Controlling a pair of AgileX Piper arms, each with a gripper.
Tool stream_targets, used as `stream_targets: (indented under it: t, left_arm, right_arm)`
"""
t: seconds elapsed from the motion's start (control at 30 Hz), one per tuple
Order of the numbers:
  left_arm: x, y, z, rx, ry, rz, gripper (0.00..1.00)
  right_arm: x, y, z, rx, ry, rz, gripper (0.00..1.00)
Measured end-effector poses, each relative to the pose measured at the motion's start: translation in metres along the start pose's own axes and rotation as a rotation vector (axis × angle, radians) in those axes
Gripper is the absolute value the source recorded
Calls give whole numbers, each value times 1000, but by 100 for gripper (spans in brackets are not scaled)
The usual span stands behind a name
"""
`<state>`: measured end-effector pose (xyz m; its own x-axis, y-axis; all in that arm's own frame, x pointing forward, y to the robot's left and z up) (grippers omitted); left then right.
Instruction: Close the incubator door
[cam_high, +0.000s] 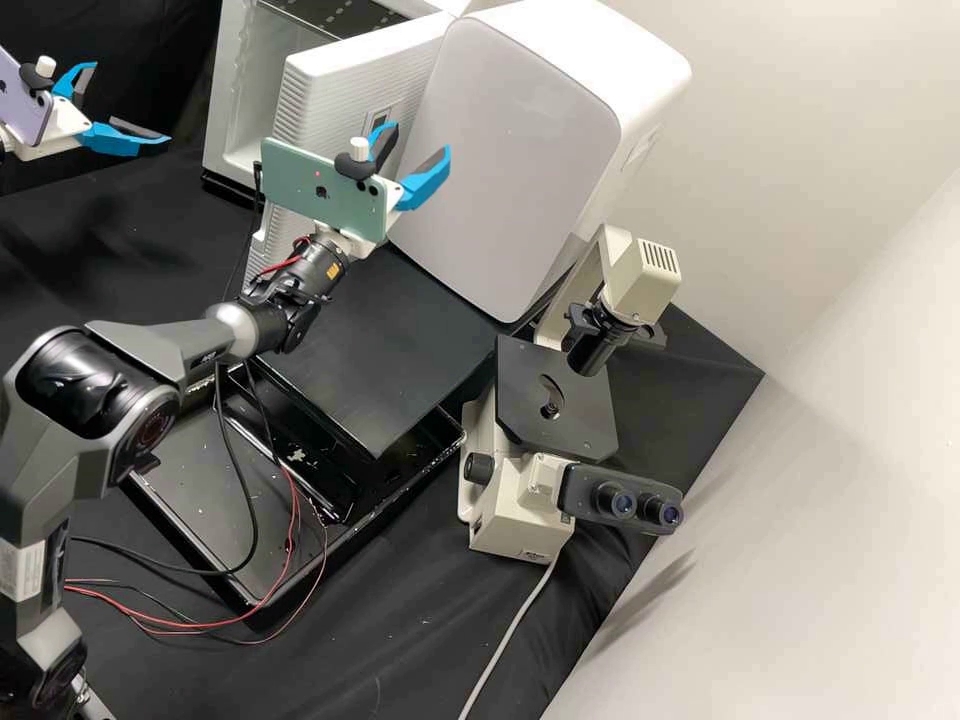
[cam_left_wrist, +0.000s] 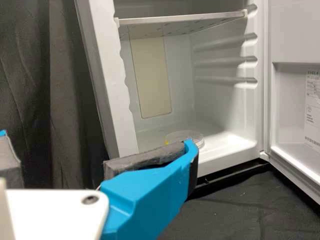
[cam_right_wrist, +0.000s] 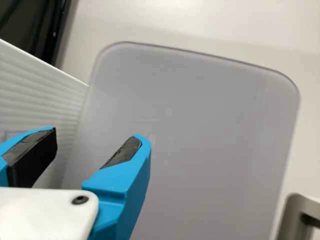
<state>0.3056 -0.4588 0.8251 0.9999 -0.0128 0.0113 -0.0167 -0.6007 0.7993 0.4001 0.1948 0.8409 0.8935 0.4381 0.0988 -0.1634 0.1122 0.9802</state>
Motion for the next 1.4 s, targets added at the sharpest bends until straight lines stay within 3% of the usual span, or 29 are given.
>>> stream_targets:
  t: [0.1,0.23,0.4,0.53,0.93,1.17,1.4]
  left_arm:
    - [0,0,0,0,0,0,100]
    - [0,0,0,0,0,0,100]
    - [0,0,0,0,0,0,100]
    - [0,0,0,0,0,0,100]
    - [0,0,0,0,0,0,100]
    - [0,0,0,0,0,0,100]
    - [0,0,0,0,0,0,100]
  right_arm:
    - [4,0,-8,-18,32,-15,0]
    - [10,-4,-21,-15,89,-44,0]
    - [22,-14,-27,50,94,-78,0]
    - [28,-22,-33,44,103,-120,0]
    - [49,-37,-66,129,169,-225,0]
    - [52,-40,-92,121,263,-238,0]
    - [51,-40,-94,117,275,-244,0]
